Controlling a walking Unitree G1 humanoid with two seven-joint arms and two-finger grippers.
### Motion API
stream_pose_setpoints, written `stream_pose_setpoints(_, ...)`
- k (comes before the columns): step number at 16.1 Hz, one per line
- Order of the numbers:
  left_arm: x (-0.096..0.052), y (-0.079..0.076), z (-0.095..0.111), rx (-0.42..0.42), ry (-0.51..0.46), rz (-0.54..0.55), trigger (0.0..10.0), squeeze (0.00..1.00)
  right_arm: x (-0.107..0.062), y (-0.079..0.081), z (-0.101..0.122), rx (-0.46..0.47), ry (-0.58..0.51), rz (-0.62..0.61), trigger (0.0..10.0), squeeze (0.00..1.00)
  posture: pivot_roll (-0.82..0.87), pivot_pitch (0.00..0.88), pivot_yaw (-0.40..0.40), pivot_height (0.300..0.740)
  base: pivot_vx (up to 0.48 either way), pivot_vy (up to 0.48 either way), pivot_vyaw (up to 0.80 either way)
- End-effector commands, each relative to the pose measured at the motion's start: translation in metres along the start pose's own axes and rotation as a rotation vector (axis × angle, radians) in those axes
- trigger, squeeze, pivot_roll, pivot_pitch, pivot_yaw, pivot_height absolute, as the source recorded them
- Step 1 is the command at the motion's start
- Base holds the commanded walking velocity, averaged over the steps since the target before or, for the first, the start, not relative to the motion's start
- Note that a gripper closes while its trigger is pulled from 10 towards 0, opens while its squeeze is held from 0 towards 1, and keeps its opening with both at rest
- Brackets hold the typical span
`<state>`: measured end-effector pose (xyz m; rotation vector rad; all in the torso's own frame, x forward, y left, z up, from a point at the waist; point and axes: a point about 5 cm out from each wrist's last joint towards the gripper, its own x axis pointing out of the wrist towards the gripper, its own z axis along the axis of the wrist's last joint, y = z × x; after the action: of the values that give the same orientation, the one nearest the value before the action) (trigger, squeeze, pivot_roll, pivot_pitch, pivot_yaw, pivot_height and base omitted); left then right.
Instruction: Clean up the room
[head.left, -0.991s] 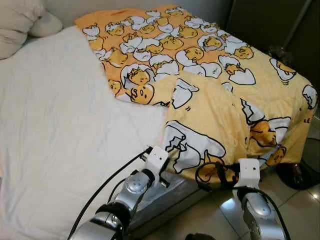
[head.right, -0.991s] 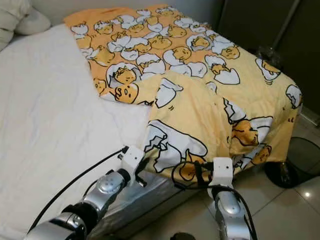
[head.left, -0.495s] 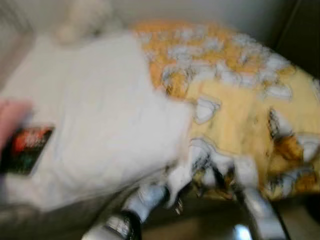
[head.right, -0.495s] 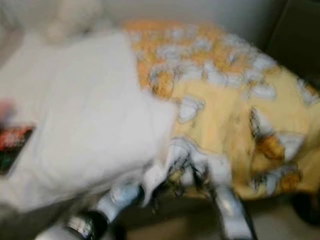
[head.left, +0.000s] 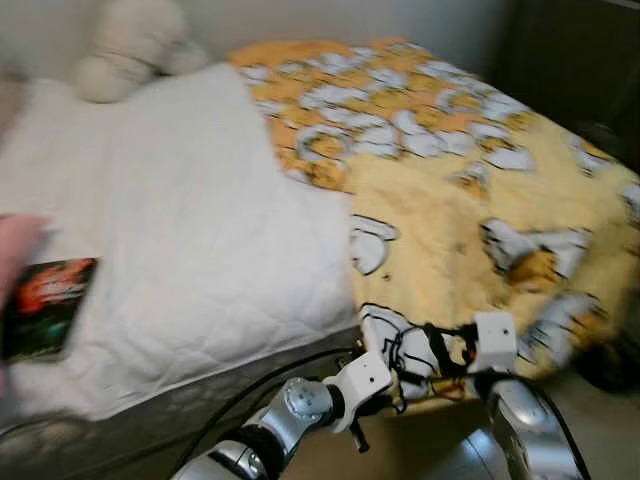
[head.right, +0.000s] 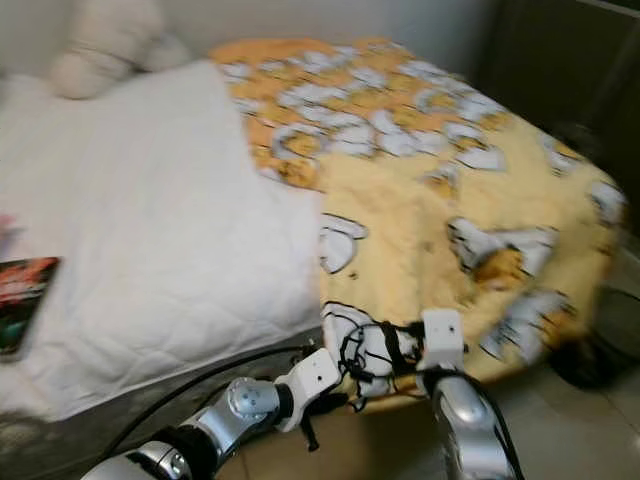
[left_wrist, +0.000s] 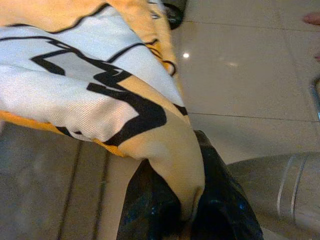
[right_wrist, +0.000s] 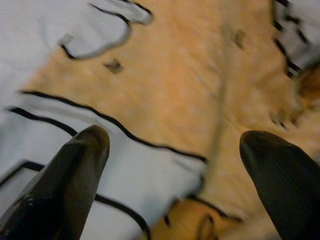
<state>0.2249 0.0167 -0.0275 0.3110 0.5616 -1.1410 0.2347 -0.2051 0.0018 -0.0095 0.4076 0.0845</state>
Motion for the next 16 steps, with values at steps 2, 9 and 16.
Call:
stream_pose_setpoints(2, -0.003, -0.001, -0.007, -0.014, 0.002, 0.009, 10.0, 0.00, 0.001, 0.000, 0.008, 0.017, -0.025, 0.013, 10.0, 0.00, -0.08, 0.000, 0.001, 0.740, 0.000, 0.000, 0.00)
stream_pose_setpoints(9, -0.005, 0.004, -0.004, -0.072, -0.047, 0.046, 10.0, 0.00, 0.001, 0.002, 0.005, 0.014, 0.000, 0.043, 10.0, 0.00, -0.06, 0.000, -0.014, 0.740, -0.154, -0.136, 0.00)
stream_pose_setpoints(16, 0.007, -0.031, -0.007, -0.043, 0.030, -0.219, 10.0, 0.00, -0.002, 0.003, -0.001, -0.001, 0.042, 0.077, 10.0, 0.00, -0.07, 0.000, -0.020, 0.740, 0.000, 0.000, 0.00)
